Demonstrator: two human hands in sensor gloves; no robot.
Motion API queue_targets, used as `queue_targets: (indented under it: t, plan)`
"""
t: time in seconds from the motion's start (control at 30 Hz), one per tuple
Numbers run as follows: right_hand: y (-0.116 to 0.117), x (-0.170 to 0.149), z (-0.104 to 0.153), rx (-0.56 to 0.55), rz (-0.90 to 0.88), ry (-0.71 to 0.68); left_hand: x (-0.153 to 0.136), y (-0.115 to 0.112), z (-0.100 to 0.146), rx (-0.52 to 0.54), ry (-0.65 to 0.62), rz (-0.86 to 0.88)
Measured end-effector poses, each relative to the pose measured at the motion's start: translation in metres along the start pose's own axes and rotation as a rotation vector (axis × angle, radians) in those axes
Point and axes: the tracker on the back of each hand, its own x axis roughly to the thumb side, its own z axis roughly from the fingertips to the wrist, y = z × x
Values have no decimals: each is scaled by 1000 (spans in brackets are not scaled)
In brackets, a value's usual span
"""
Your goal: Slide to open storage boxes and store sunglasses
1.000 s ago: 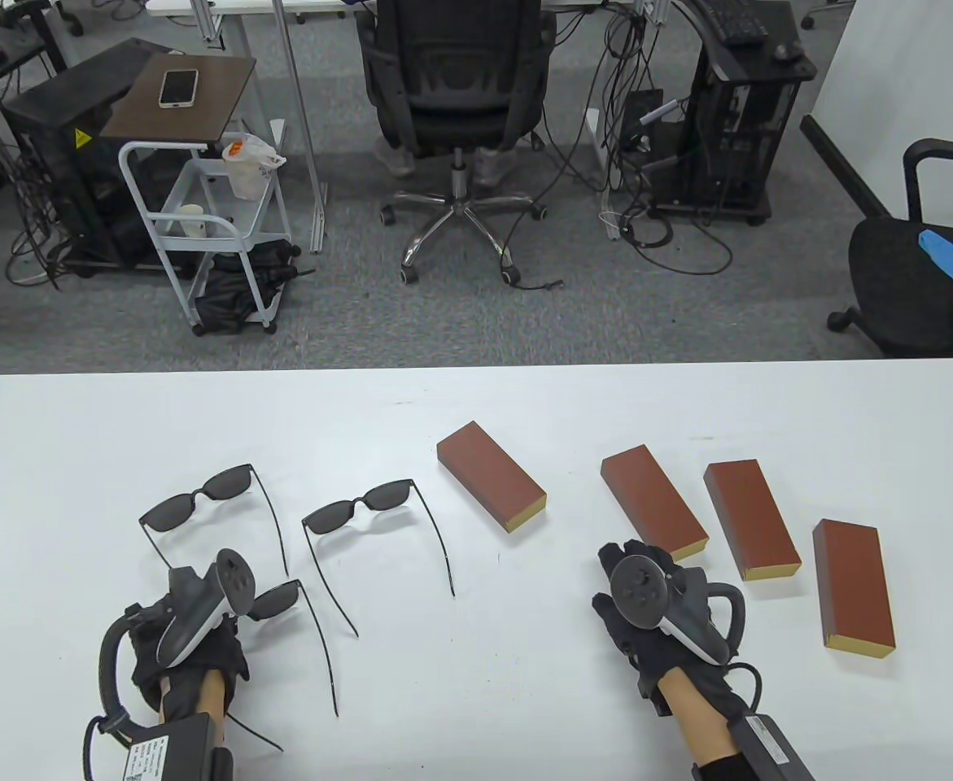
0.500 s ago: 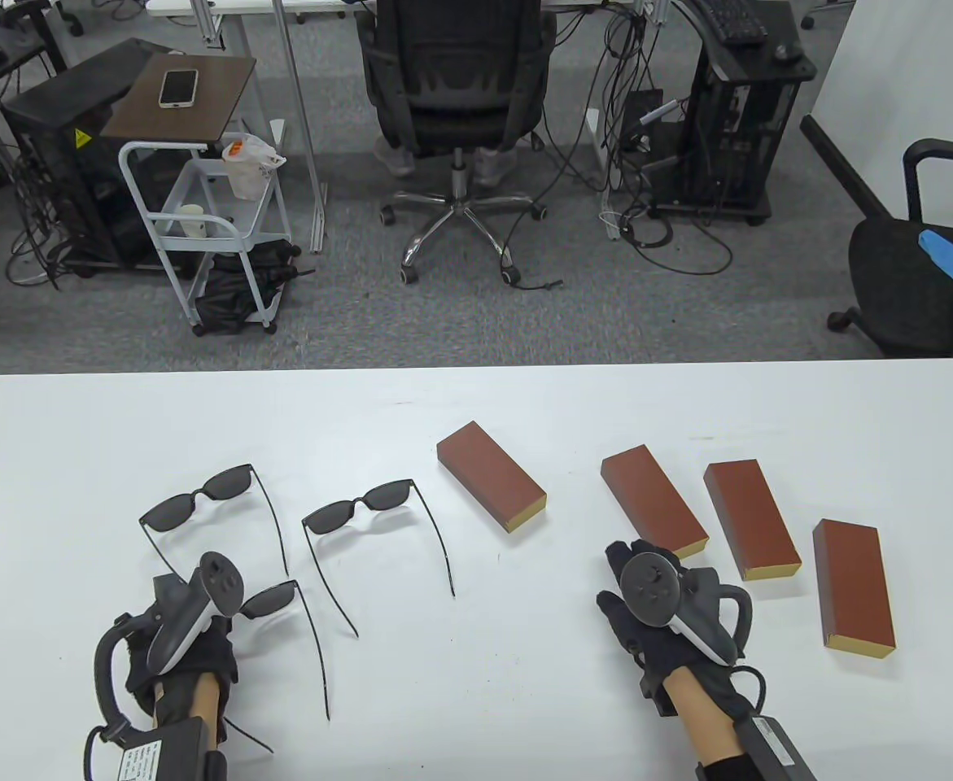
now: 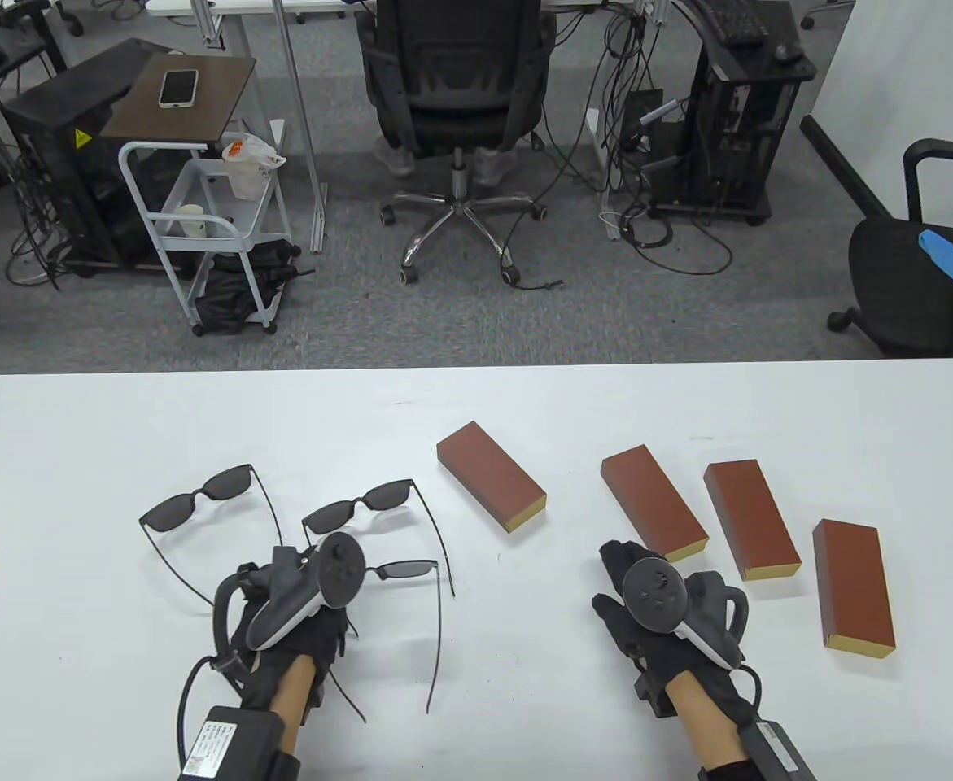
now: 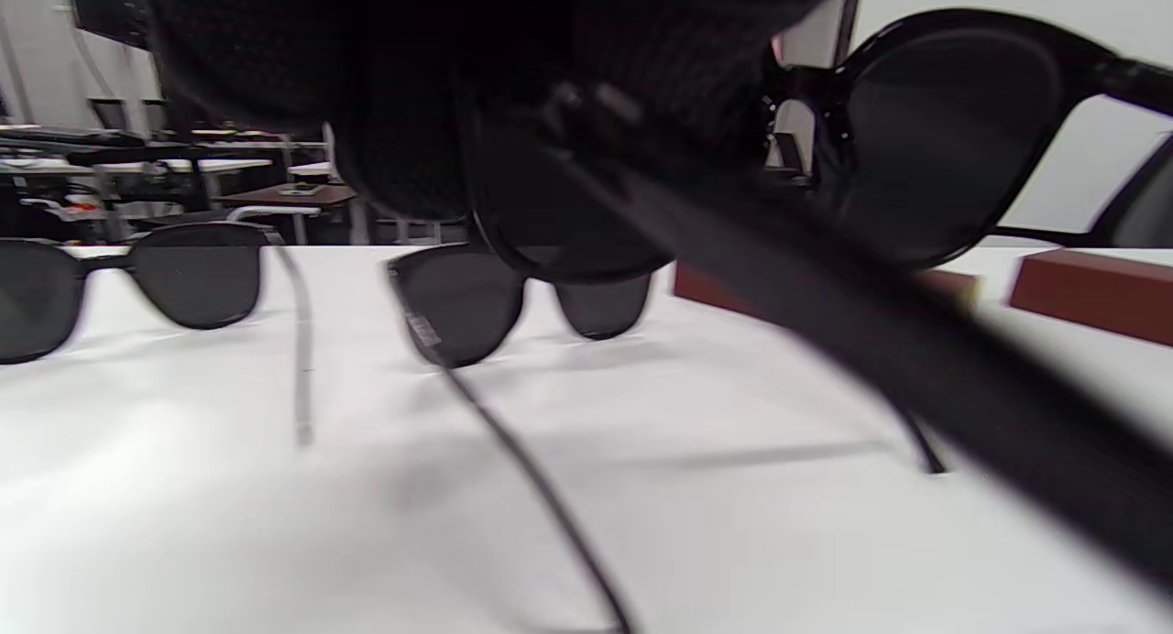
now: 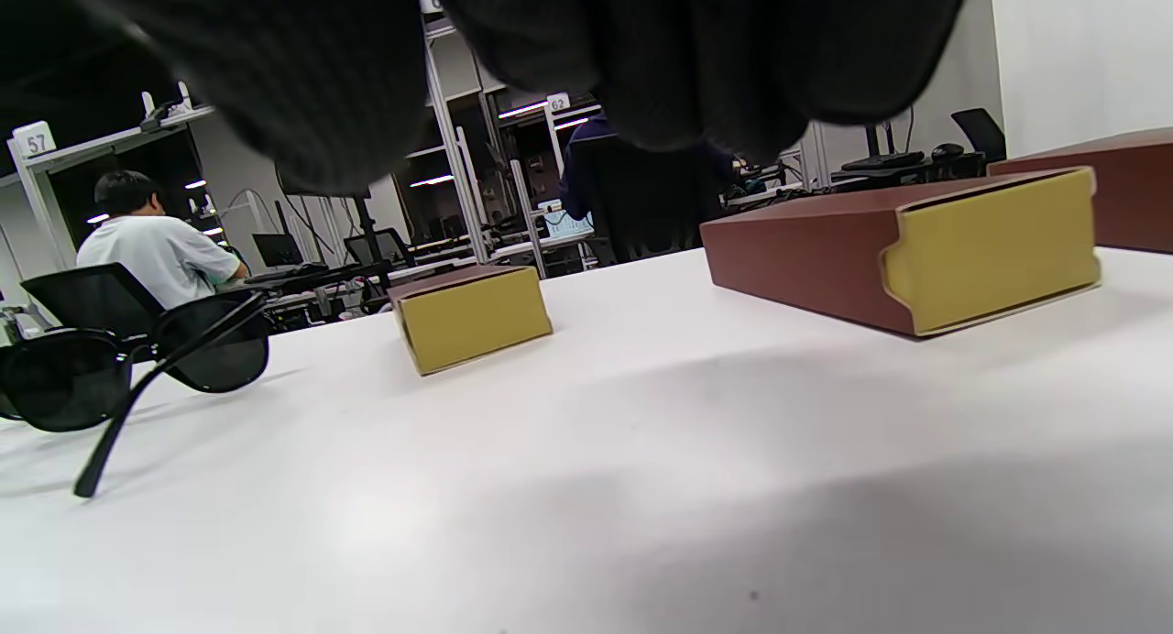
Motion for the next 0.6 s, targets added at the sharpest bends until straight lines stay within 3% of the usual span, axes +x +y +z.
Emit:
queue_targets:
  t: [0.3, 0.6]
  plan:
    - [1, 8, 0, 30, -105, -105, 72, 2, -8, -9, -205, 117]
    - [-3, 9, -2, 45, -421, -129, 100, -1, -7, -90, -277, 224]
